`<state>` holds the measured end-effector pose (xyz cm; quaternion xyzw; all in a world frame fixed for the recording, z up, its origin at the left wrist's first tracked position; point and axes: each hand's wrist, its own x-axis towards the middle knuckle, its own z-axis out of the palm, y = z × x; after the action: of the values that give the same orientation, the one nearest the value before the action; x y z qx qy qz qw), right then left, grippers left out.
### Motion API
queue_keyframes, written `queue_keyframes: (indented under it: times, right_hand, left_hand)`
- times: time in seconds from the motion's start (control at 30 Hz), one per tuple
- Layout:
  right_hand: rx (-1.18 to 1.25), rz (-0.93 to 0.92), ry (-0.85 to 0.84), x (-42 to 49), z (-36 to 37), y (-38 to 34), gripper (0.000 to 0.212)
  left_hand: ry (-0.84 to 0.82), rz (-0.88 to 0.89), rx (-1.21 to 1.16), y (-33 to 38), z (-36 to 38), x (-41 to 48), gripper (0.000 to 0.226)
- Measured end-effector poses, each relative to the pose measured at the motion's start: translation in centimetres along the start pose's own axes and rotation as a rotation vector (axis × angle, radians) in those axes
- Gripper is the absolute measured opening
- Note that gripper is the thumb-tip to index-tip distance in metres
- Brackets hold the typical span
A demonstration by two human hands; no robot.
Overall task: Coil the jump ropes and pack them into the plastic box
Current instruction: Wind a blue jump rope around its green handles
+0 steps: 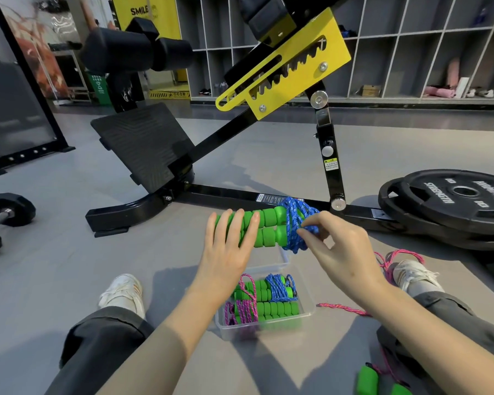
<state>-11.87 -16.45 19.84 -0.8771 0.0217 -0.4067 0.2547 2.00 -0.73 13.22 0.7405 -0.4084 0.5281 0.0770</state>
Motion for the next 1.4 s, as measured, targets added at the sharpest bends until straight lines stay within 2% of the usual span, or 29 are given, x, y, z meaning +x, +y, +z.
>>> queue_keyframes:
  times: [0.2,0.33,0.5,0.6,0.77,0.87,0.97,1.13,1.2,1.27,1.33,1.4]
  right_hand:
    - [0.090,0.040,0.119,0.7,0.0,0.7,0.003]
    - [0.055,0.044,0.187,0.9,-0.1,1.3,0.030]
    - [0.104,0.173,0.249,0.5,0.0,0.8,0.035]
    - [0.205,0.334,0.215,0.8,-0.3,0.5,0.033]
    - [0.385,0.534,0.114,1.4,-1.2,0.0,0.015]
    - [0.475,0.656,0.082,1.9,-1.3,0.5,0.013]
    - [0.620,0.758,0.018,2.4,-1.6,1.1,0.023]
    - [0.721,0.858,-0.095,3.0,-2.6,0.9,0.014]
    - [0.743,0.864,-0.086,3.1,-2.6,0.7,0.016]
    - [0.705,0.814,-0.007,3.1,-2.3,0.7,0.020]
    - [0.560,0.735,0.091,2.8,-1.7,1.1,0.020]
    - [0.312,0.602,0.149,2.4,-1.2,1.2,0.017]
  left_hand:
    - [-0.011,-0.039,-0.045,0.5,-0.9,1.0,0.053]
    - [-0.003,-0.056,-0.065,0.7,-1.6,1.2,0.059]
    - [-0.014,-0.073,-0.074,1.1,-2.1,1.5,0.061]
    - [-0.007,-0.065,-0.063,0.9,-1.8,1.3,0.062]
    - [0.011,-0.048,-0.060,0.8,-1.7,1.3,0.056]
    - [0.011,-0.030,-0.054,0.8,-1.6,1.2,0.056]
    - [0.015,0.006,-0.044,0.8,-1.5,0.9,0.055]
    - [0.053,0.035,-0.046,0.6,-1.6,1.2,0.056]
    - [0.053,0.053,-0.049,0.9,-1.6,1.2,0.056]
    - [0.045,0.065,-0.049,1.2,-1.5,1.1,0.054]
    - [0.039,0.057,-0.054,1.4,-1.3,1.1,0.054]
    - [0.027,0.026,-0.066,1.5,-1.2,1.1,0.055]
